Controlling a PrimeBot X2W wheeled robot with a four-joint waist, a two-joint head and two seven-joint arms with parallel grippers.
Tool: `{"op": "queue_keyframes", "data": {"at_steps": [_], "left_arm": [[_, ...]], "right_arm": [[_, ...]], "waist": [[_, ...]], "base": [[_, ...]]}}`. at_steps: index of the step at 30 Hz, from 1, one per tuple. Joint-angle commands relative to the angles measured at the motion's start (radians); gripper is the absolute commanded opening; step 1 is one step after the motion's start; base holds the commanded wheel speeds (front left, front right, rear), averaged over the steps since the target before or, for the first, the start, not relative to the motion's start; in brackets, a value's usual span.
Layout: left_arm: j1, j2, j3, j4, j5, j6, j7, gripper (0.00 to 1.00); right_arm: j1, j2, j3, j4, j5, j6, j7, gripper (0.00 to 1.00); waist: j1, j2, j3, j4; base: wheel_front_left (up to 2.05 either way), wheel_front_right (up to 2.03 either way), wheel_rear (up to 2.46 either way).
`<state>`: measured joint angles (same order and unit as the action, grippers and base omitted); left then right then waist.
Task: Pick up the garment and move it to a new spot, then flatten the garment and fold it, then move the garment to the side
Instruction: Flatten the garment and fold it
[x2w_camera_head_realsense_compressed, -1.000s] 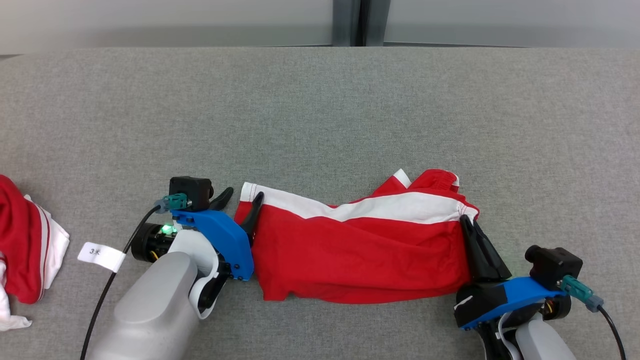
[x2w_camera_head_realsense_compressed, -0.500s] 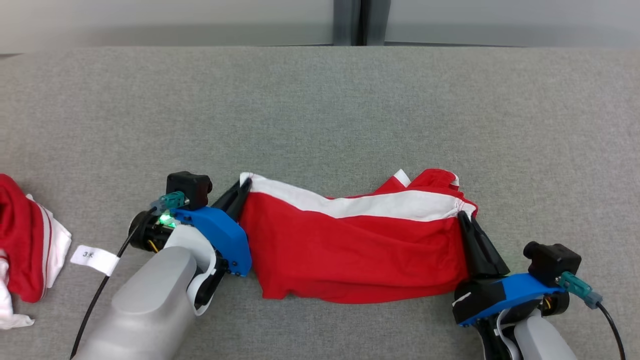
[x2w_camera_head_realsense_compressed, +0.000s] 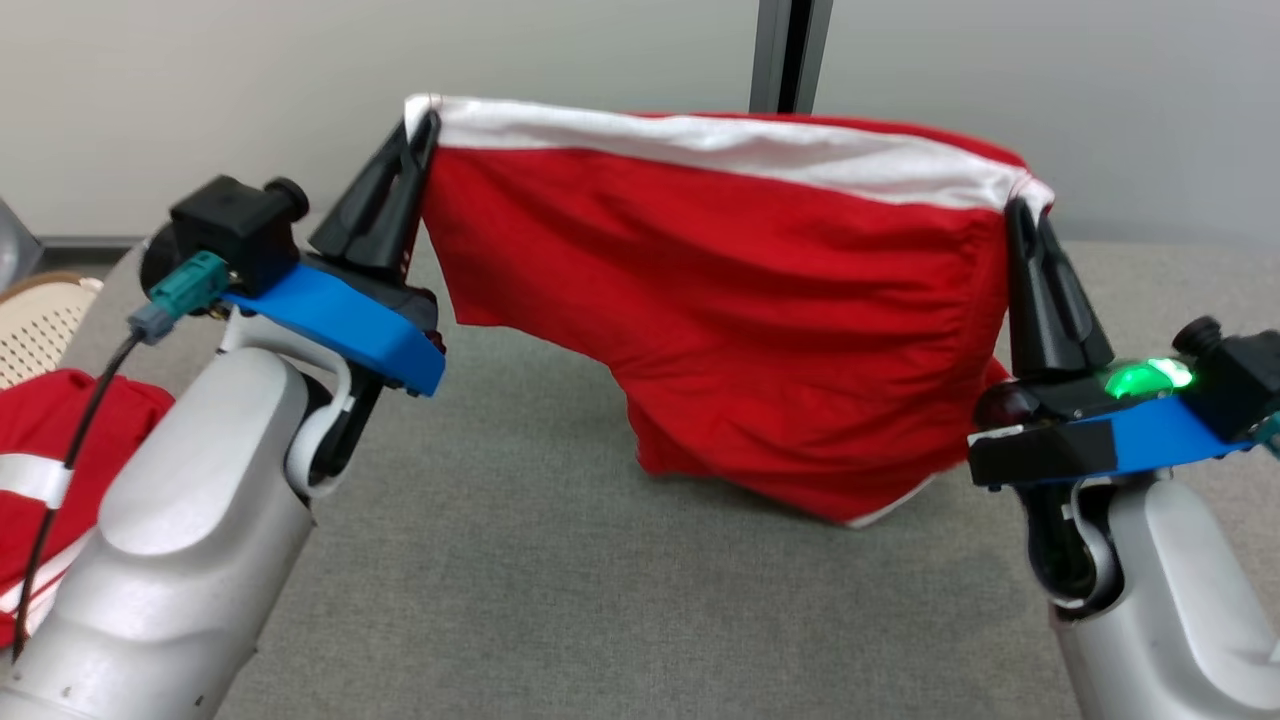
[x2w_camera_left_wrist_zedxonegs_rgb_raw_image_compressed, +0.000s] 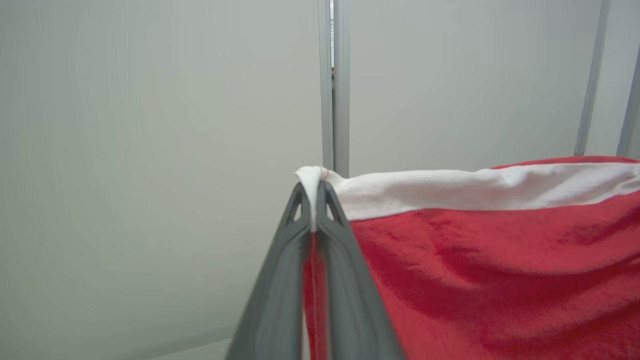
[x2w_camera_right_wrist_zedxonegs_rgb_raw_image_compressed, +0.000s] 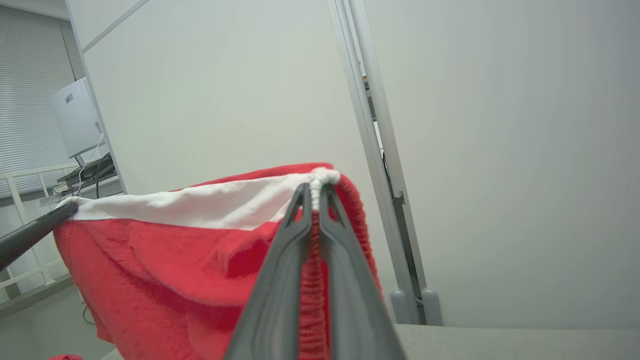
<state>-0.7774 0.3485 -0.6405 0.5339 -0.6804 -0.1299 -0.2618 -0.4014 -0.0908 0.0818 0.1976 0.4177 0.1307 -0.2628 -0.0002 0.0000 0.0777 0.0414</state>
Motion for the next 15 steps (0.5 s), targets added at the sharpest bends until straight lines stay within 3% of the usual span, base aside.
{"op": "queue_keyframes", "data": {"at_steps": [1, 8, 15], "left_arm": [[0.013, 0.013, 0.035, -0.042, 0.025, -0.001, -0.004, 0.0], [-0.026, 0.051, 0.069, -0.1, 0.056, 0.005, 0.005, 0.0], [-0.115, 0.063, 0.08, -0.093, 0.074, 0.019, 0.027, 0.0]], "right_arm": [[-0.031, -0.032, 0.015, -0.019, 0.014, 0.0, -0.003, 0.0], [-0.128, -0.13, 0.073, -0.007, 0.045, 0.0, 0.006, 0.0], [-0.273, -0.18, 0.13, 0.074, 0.027, 0.0, 0.025, 0.0]], "waist": [[0.0002, 0.0, -0.038, -0.007], [0.0002, 0.0, -0.058, -0.007], [0.0002, 0.0, 0.051, -0.018]], "base": [[0.0, 0.0, 0.0], [0.0, 0.0, 0.0], [0.0, 0.0, 0.0]]}}
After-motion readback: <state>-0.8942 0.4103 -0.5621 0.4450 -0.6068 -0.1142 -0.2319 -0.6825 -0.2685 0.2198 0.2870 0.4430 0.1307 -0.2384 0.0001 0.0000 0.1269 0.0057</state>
